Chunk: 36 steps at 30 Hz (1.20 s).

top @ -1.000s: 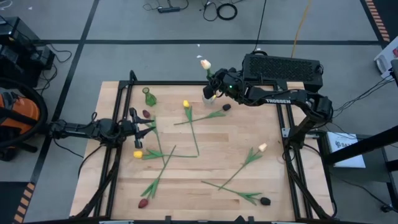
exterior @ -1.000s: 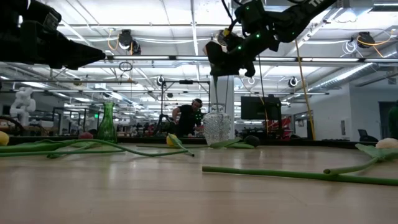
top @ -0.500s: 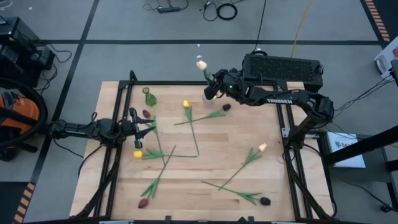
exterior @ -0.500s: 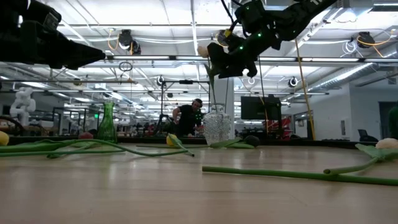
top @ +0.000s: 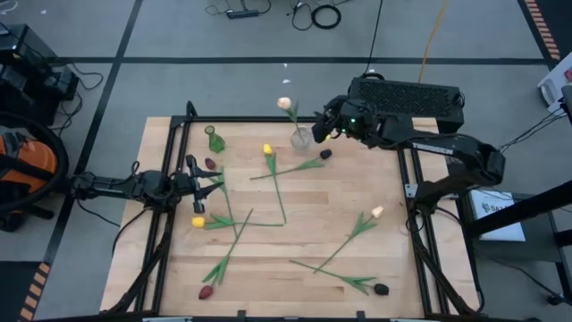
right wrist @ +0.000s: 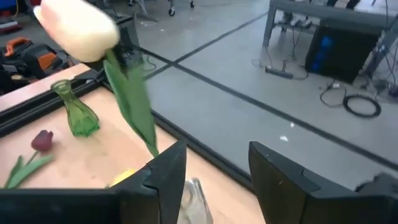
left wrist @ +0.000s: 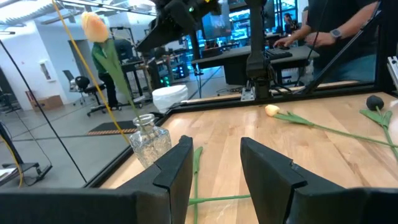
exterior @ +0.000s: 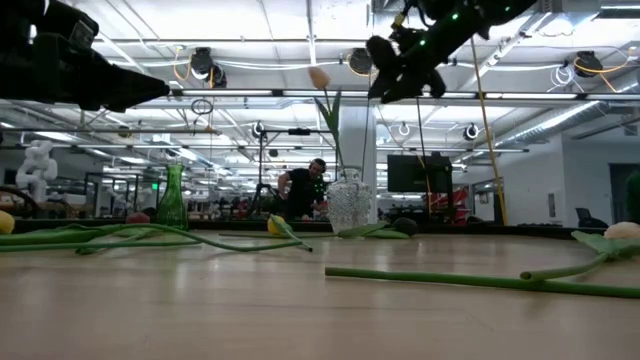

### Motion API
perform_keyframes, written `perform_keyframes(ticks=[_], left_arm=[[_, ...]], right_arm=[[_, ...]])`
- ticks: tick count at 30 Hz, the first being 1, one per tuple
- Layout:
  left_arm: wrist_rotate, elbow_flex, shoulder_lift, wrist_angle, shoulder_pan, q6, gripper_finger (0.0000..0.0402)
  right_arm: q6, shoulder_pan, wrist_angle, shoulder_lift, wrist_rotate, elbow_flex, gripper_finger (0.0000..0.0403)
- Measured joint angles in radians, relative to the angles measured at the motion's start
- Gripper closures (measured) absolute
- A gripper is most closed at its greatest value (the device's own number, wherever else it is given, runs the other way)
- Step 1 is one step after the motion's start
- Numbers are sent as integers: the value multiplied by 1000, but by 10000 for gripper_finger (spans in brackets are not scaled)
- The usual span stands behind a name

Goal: Sort flowers into vase by color
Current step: Put the top red tulip into the green vase

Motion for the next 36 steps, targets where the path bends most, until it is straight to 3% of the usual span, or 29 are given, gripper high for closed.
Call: perform_keyframes(ticks=[6,17,29,34,36], left_arm=[[0,0,0,0,0,0,258],[0,0,0,0,0,0,258],[1,0,0,6,0,-8,258],[54,0,0,21,0,-399,258],[56,0,0,27,0,-471,258]], right_arm=[[146,18,-223,-115,0,0,236],[717,149,-725,-197,-56,0,236],[1046,391,-820,-174,-56,-1,236],[1164,497,-855,-164,-52,-1,236],[1215,533,-886,-151,-51,-1,236]])
